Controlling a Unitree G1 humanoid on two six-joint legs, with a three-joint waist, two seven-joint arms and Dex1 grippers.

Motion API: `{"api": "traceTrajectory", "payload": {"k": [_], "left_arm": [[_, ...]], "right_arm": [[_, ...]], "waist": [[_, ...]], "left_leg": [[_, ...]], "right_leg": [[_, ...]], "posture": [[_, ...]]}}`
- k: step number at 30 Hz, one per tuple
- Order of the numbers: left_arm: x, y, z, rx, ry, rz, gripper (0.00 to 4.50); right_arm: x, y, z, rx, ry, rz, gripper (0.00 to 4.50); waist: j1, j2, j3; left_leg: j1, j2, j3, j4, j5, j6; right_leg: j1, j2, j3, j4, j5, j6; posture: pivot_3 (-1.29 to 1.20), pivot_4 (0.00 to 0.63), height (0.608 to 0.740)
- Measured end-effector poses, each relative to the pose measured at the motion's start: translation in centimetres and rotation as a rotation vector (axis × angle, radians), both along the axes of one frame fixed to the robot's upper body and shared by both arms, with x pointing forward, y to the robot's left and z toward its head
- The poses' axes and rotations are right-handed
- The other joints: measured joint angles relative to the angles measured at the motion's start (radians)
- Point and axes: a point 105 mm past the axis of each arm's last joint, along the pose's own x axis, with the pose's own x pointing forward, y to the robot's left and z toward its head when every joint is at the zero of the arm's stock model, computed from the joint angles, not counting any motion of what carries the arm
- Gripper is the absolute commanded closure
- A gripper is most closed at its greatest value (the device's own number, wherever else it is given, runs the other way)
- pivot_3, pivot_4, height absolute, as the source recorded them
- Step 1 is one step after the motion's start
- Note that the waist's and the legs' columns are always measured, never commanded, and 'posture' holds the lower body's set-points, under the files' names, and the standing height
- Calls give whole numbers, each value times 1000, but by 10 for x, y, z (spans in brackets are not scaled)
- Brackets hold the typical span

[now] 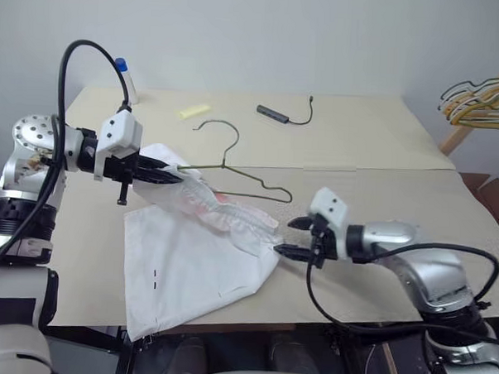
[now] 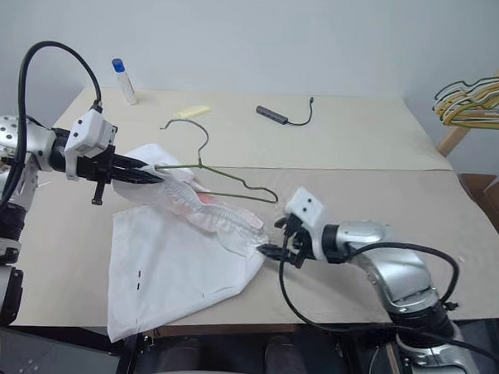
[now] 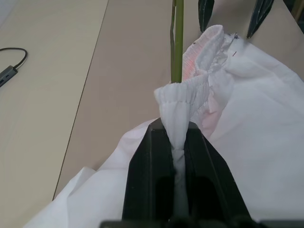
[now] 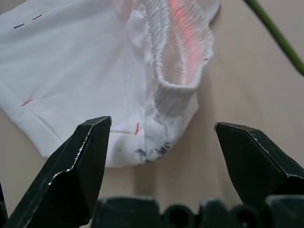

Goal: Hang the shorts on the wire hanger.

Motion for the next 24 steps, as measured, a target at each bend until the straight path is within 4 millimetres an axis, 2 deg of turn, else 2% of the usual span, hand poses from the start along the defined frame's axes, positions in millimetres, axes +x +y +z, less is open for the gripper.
{"api": "traceTrajectory", "payload": {"k": [3, 10, 11, 18, 21, 24], "left_arm": [[0, -1, 2, 0, -10, -1, 4500], [0, 0, 4, -8, -22, 9, 4500], [-1, 0, 4, -8, -23, 7, 4500], [-16, 3, 11, -59, -18, -58, 4500], [-22, 6, 19, -79, -26, -71, 4500], [-23, 8, 18, -74, -18, -67, 4500]], "right_arm": [[3, 3, -10, -5, 30, -23, 1937], [10, 0, -8, -18, 20, -42, 4332], [10, -1, -8, -20, 20, -43, 4463], [18, -9, -9, -17, 34, -83, 4463], [26, -19, -3, -15, 18, -121, 4463], [30, -29, 6, -18, -19, -130, 4463]], "waist": [[1, 0, 0], [2, 0, 0], [2, 0, 0], [-1, 0, 0], [1, 0, 0], [4, 0, 0]], "left_leg": [[0, 0, 0, 0, 0, 0], [0, 0, -1, 0, 0, 0], [0, 0, -1, 0, 0, 0], [0, 0, -1, 0, 0, 0], [0, 0, -1, 0, 0, 0], [0, 0, -1, 0, 0, 0]], "right_leg": [[0, 0, 0, 1, 0, 0], [0, 0, -1, 0, 0, 0], [0, 0, -1, 0, 0, 0], [0, 0, -1, 1, 0, 0], [0, 0, -1, 1, 0, 0], [0, 0, -1, 0, 0, 0]], "posture": [[-30, 0, 740], [-20, 0, 740], [-20, 0, 740], [-27, 0, 740], [-28, 0, 740], [-28, 0, 740]]}}
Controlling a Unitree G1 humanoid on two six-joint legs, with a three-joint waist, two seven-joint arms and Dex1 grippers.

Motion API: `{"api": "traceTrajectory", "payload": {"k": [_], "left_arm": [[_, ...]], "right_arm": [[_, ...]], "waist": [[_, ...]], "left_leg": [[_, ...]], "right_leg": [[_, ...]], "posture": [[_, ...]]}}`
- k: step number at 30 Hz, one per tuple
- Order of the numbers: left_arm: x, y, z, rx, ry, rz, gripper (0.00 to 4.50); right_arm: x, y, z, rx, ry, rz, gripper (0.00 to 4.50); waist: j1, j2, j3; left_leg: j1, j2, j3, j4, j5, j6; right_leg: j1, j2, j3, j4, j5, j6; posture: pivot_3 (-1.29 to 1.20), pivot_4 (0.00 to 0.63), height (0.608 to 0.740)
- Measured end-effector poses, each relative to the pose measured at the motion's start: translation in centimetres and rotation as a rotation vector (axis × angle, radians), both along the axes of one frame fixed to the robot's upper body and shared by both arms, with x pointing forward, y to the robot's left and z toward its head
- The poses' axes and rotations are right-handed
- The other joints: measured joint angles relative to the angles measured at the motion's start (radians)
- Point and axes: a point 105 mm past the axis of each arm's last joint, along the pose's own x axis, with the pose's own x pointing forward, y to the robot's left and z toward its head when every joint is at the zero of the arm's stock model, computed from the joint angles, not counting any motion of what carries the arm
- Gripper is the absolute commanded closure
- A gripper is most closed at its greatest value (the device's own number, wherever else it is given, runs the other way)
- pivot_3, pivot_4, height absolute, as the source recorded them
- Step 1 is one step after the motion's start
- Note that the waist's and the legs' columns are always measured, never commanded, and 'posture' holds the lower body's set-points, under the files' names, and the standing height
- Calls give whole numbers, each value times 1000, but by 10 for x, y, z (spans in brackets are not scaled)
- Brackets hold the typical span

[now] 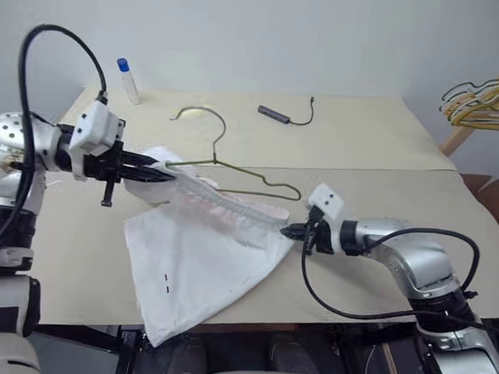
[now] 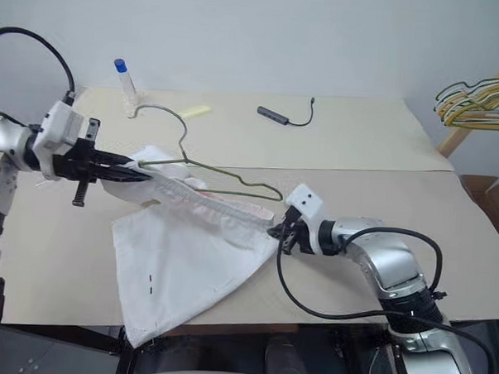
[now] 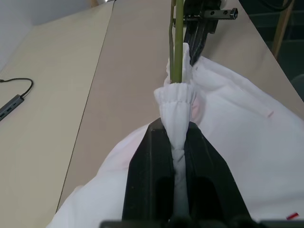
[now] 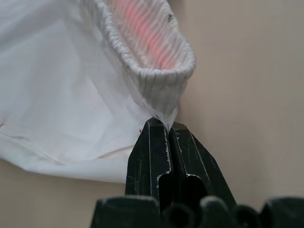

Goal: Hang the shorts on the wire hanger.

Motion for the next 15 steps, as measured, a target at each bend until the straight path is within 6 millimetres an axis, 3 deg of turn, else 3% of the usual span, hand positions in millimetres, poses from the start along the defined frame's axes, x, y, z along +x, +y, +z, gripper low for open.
{"api": "traceTrajectory", "payload": {"k": [10, 15], "left_arm": [[3, 4, -17, 69, 30, 16, 4500], [7, 6, -26, 119, 16, 29, 4500]], "right_arm": [[6, -13, 10, -24, -53, -2, 4463], [3, -14, 26, -64, -145, 50, 4463]], "waist": [[-3, 0, 0], [-3, 0, 0]], "left_leg": [[0, 0, 0, 0, 0, 0], [0, 0, 0, 0, 0, 0]], "right_leg": [[0, 0, 0, 0, 0, 0], [0, 0, 0, 0, 0, 0]], "posture": [[-39, 0, 740], [-51, 0, 740]]}}
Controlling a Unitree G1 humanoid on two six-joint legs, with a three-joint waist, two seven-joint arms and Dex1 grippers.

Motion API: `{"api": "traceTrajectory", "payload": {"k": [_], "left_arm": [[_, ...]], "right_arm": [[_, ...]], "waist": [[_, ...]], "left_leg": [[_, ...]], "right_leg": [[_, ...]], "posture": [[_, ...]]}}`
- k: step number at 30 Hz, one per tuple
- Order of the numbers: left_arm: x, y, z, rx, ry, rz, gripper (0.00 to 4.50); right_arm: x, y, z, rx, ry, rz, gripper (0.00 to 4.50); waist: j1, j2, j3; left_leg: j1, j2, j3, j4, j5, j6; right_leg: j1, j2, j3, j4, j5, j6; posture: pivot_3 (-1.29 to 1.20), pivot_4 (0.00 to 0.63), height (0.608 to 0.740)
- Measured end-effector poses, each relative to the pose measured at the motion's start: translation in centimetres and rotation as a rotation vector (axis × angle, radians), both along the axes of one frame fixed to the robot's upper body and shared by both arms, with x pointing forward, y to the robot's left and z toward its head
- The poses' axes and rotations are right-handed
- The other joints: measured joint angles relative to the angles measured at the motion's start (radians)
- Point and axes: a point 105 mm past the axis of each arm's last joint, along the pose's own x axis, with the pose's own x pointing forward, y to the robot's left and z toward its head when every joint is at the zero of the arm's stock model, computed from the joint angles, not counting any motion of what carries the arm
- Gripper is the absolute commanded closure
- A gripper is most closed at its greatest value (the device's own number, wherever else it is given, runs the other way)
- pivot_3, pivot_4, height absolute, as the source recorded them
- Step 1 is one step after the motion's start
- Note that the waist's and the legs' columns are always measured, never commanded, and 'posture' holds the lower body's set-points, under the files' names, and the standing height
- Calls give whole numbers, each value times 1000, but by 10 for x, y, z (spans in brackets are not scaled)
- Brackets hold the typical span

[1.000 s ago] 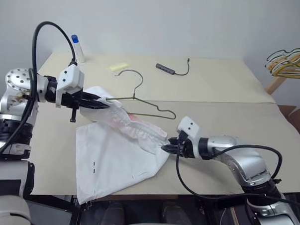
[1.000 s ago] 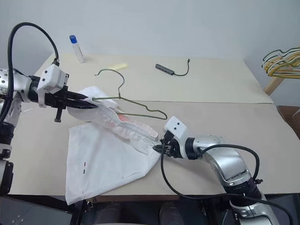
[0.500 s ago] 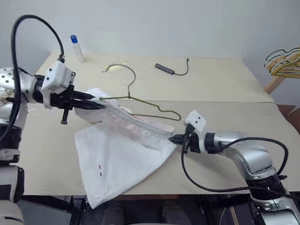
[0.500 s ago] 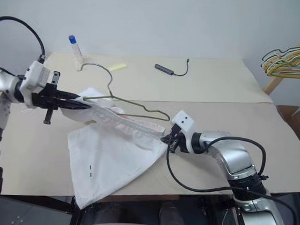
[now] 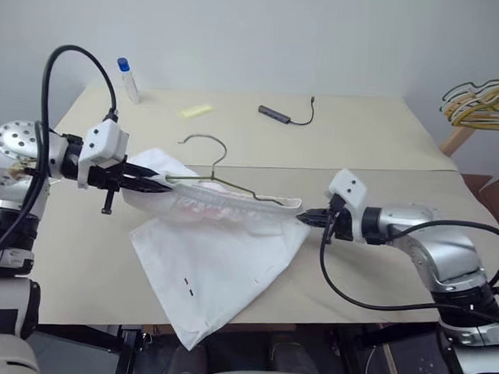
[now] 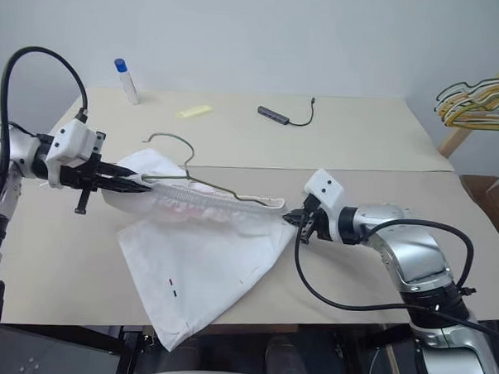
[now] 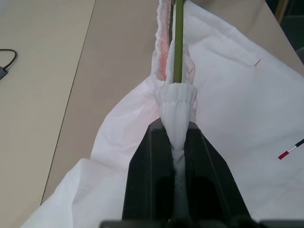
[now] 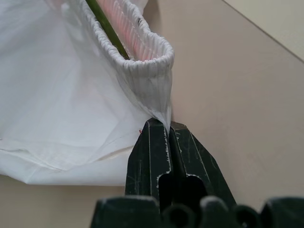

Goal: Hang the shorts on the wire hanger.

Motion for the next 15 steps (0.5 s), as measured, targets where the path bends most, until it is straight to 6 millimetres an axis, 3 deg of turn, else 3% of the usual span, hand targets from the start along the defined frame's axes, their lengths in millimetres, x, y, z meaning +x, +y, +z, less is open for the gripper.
{"api": "traceTrajectory", "payload": {"k": [2, 5, 9, 12, 15], "left_arm": [[1, -1, -1, 6, -13, -5, 4500], [3, -6, 0, 6, -27, -17, 4500], [10, -8, 14, 21, -84, -20, 4500], [13, -13, 18, 11, -108, -34, 4500], [14, -13, 18, 9, -111, -31, 4500]], "right_arm": [[-2, 0, 10, -35, -51, 41, 4463], [1, 8, 41, -93, -164, 122, 4463], [3, 21, 76, -180, -274, 219, 4463], [5, 34, 92, -204, -303, 262, 4463], [7, 38, 91, -254, -306, 289, 4463]], "waist": [[0, 0, 0], [-1, 0, 0], [-5, 1, 1], [-6, 2, 1], [-5, 2, 1]], "left_leg": [[0, 0, 0, 0, 0, 0], [0, 0, 0, 0, 0, 0], [0, 1, 0, 0, 0, 0], [0, 1, 0, 0, 0, 0], [0, 1, 0, 0, 0, 0]], "right_leg": [[0, 0, 0, 0, 0, 0], [0, 0, 0, 0, 0, 0], [0, 0, 0, 0, 0, 0], [-1, 0, 0, 0, 0, 0], [-1, 0, 0, 0, 0, 0]], "posture": [[-51, 0, 740], [-58, 0, 740], [-69, 0, 740], [-59, 0, 740], [-51, 0, 740]]}}
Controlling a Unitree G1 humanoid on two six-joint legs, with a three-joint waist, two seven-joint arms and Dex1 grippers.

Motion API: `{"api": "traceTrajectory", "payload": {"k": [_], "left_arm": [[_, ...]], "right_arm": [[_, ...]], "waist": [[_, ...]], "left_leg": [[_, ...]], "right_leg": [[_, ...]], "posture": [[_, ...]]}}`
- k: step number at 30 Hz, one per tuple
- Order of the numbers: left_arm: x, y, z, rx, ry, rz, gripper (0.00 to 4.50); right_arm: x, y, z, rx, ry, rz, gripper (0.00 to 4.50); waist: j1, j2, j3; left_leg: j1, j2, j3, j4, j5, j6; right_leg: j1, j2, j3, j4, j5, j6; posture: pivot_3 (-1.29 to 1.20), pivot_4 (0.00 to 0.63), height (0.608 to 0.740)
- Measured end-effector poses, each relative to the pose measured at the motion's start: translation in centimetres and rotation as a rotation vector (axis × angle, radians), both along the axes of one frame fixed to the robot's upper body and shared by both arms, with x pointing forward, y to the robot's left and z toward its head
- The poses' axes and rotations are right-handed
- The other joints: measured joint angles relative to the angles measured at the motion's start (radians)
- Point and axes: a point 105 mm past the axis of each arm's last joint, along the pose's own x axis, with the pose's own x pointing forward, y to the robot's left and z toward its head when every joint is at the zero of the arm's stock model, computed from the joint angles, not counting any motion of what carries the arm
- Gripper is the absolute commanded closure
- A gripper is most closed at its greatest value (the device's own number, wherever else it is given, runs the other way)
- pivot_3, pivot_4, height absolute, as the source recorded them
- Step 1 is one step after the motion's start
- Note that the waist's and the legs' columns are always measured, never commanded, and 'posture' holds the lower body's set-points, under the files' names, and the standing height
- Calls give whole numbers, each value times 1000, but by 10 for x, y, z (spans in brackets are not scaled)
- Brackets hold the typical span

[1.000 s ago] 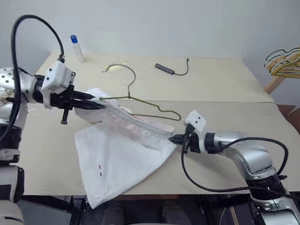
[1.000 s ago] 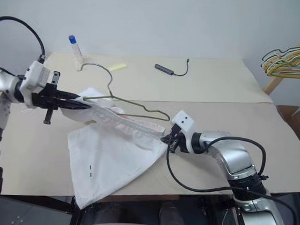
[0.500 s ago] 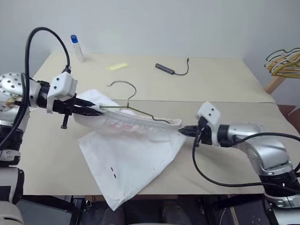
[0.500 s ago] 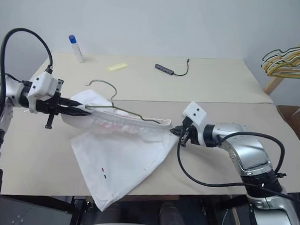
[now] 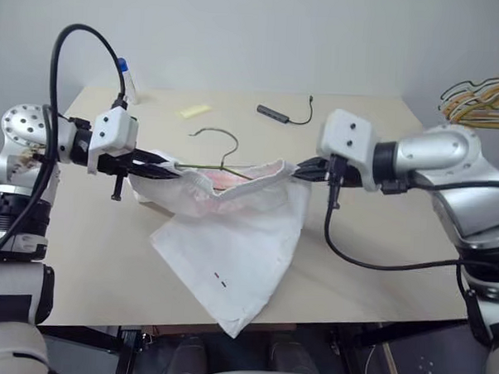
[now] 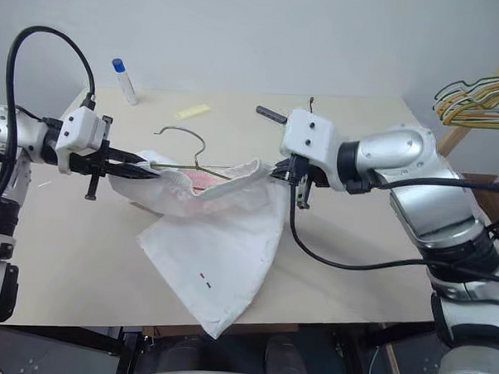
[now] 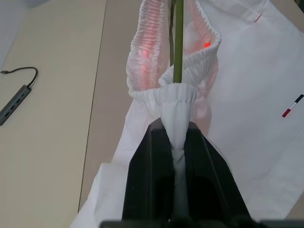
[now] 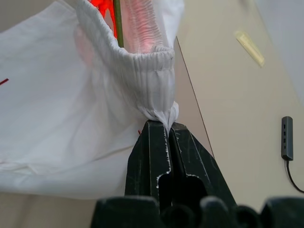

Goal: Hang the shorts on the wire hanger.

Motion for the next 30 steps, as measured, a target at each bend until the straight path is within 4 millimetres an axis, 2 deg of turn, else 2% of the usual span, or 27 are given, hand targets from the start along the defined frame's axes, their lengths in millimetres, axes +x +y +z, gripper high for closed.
{"api": "traceTrajectory", "payload": {"k": [3, 9, 13, 17, 23, 30], "left_arm": [[0, 1, 2, -8, -9, 6, 4500], [-1, 3, 3, -16, -14, 15, 4500], [-3, 4, -1, -14, -4, 17, 4500], [-2, 4, -1, -14, -7, 21, 4500], [-2, 4, 1, -28, -11, 29, 4500], [-4, 2, 1, -27, -11, 14, 4500]], "right_arm": [[0, 4, -12, -44, 21, 19, 4463], [6, 8, -19, -77, -16, 27, 4463], [6, 14, -17, -74, -51, 62, 3497], [2, 16, -19, -77, -37, 101, 2162], [-1, 23, -25, -46, 11, 126, 2162], [7, 26, -36, 2, 89, 83, 2162]], "waist": [[2, 0, 0], [4, 0, 0], [4, 0, 0], [4, 0, 0], [4, 0, 0], [4, 0, 0]], "left_leg": [[0, 0, 0, 0, 0, 0], [0, 0, 0, 0, 0, 0], [0, 0, 0, 0, 0, 0], [0, 0, 0, 0, 0, 0], [0, 0, 0, 0, 0, 0], [0, 0, -1, 0, 0, 0]], "right_leg": [[0, 0, 0, 0, 0, 0], [0, 0, 0, 1, 0, 0], [0, 0, 0, 2, 0, 0], [0, 0, 0, 2, 0, 0], [0, 0, -1, 2, 0, -1], [0, 0, -1, 3, 0, -1]], "posture": [[-37, 0, 740], [-26, 0, 740], [-27, 0, 740], [-27, 0, 740], [-25, 0, 740], [-12, 0, 740]]}}
